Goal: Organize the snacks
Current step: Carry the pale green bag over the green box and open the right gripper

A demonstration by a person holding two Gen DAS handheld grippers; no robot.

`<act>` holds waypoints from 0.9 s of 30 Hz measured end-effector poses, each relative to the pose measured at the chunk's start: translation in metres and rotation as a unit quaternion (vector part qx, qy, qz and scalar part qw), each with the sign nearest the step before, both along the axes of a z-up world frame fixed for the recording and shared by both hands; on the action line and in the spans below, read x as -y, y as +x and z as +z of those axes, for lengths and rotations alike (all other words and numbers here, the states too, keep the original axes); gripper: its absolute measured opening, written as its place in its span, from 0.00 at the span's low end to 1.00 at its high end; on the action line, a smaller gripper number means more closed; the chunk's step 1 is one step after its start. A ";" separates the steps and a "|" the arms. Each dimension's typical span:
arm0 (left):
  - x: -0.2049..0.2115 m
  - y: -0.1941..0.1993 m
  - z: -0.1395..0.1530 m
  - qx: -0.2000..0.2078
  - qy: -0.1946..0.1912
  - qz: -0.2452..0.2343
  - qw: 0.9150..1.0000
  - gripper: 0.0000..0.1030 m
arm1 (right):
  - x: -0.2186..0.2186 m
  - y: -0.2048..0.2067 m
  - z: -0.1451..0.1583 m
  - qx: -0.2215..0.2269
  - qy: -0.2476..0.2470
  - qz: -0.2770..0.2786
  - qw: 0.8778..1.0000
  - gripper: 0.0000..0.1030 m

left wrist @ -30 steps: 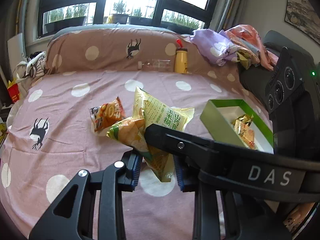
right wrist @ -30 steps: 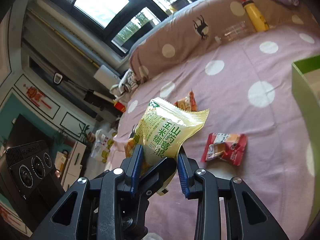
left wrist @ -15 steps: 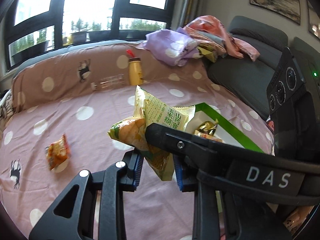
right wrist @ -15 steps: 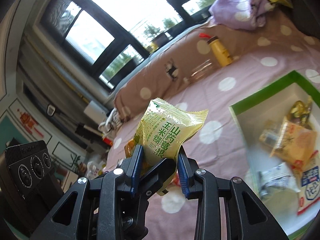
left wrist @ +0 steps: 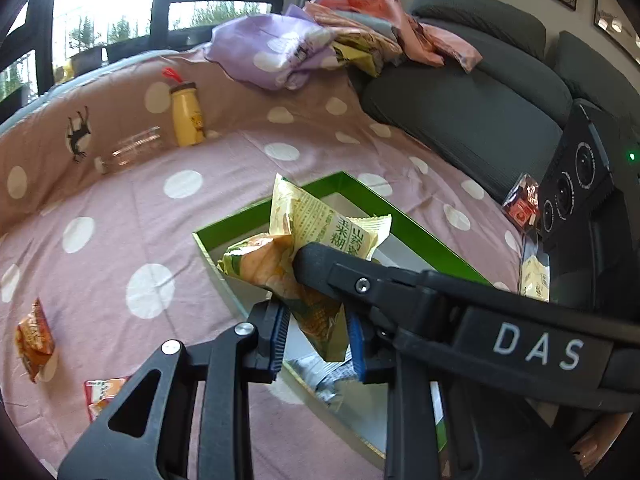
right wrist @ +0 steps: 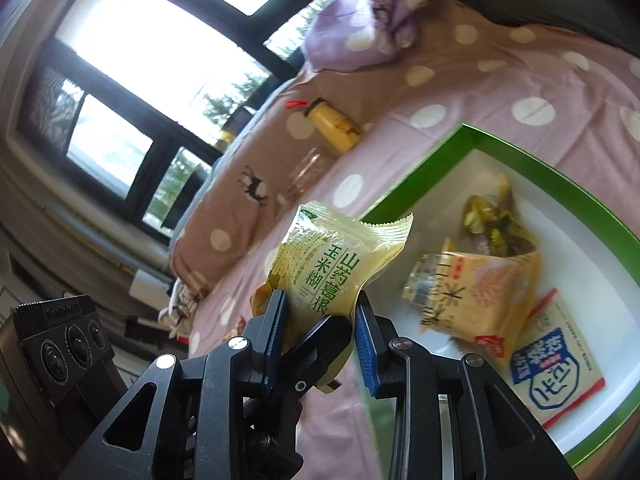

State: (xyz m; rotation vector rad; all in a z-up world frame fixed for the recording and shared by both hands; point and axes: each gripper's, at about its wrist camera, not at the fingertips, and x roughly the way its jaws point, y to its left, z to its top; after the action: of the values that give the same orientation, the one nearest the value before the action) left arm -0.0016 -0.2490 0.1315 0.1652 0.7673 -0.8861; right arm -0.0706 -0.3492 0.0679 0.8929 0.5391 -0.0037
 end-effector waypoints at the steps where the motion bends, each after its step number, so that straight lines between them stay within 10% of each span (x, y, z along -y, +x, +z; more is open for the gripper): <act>1: 0.005 0.001 -0.003 -0.007 0.002 -0.006 1.000 0.25 | 0.004 0.000 -0.003 -0.006 0.004 -0.005 1.000 0.34; 27: 0.046 0.021 -0.047 -0.093 0.046 -0.022 0.994 0.25 | 0.051 -0.004 -0.048 -0.119 0.035 -0.097 0.988 0.34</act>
State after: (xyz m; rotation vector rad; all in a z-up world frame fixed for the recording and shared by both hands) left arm 0.0197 -0.2948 0.0849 0.1833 0.9832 -0.9163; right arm -0.0751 -0.4007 0.0197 1.0168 0.6756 -0.2730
